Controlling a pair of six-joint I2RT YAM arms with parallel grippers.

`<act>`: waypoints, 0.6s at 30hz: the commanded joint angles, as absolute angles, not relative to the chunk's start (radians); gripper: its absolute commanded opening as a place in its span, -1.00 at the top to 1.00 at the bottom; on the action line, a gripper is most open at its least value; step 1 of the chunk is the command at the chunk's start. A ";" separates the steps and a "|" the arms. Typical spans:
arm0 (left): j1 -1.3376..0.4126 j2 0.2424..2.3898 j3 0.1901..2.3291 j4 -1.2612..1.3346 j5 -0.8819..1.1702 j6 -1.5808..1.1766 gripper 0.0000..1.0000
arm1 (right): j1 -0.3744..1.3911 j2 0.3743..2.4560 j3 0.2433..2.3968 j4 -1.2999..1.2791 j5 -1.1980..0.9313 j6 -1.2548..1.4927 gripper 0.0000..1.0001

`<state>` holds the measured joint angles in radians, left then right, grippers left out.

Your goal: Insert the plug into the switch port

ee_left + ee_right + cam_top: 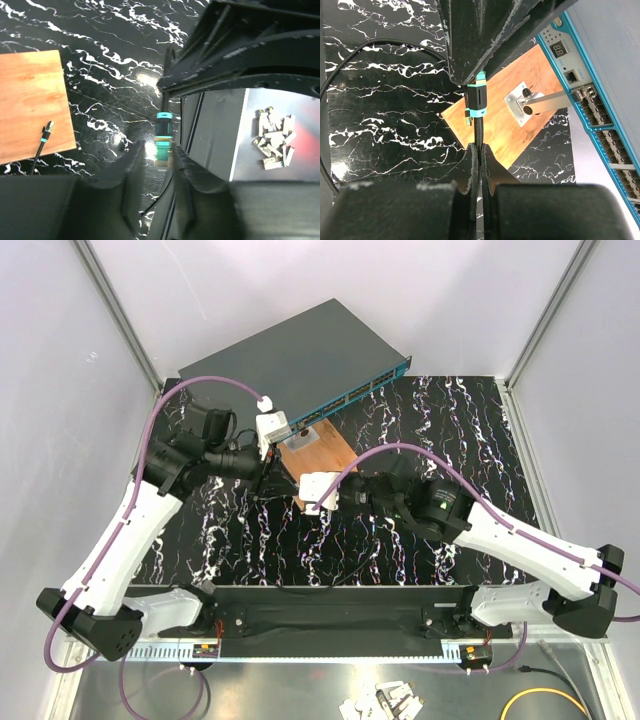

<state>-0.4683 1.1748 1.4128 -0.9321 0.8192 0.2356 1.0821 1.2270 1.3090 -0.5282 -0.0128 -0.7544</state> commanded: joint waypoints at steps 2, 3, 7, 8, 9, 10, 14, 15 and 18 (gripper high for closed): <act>-0.472 1.158 1.404 -0.890 0.845 0.264 0.58 | 1.103 1.233 1.376 -0.499 -0.006 -0.747 1.00; -0.474 1.151 1.398 -0.875 0.839 0.273 0.77 | 1.103 1.235 1.382 -0.517 -0.008 -0.733 0.95; -0.474 1.080 1.347 -0.801 0.830 0.293 1.00 | 1.103 1.232 1.390 -0.580 -0.008 -0.635 0.23; -0.472 1.059 1.333 -0.789 0.830 0.304 1.00 | 1.101 1.221 1.381 -0.583 -0.011 -0.605 -0.08; -0.474 1.051 1.327 -0.787 0.830 0.327 1.00 | 1.101 1.215 1.376 -0.600 -0.017 -0.592 -0.09; -0.472 1.046 1.324 -0.788 0.836 0.339 1.00 | 1.101 1.210 1.368 -0.610 -0.026 -0.578 -0.09; -0.476 1.020 1.310 -0.807 0.857 0.417 1.00 | 1.062 1.204 1.394 -0.647 -0.125 -0.467 -0.13; -0.479 1.014 1.309 -0.808 0.864 0.458 1.00 | 1.052 1.209 1.402 -0.656 -0.149 -0.451 -0.13; -0.492 1.000 1.301 -0.822 0.859 0.546 1.00 | 1.039 1.223 1.434 -0.678 -0.225 -0.422 -0.13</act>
<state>-0.4778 1.0256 1.3109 -0.8616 0.8322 0.4057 1.0542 1.2339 1.3663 -0.6582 -0.1207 -0.5037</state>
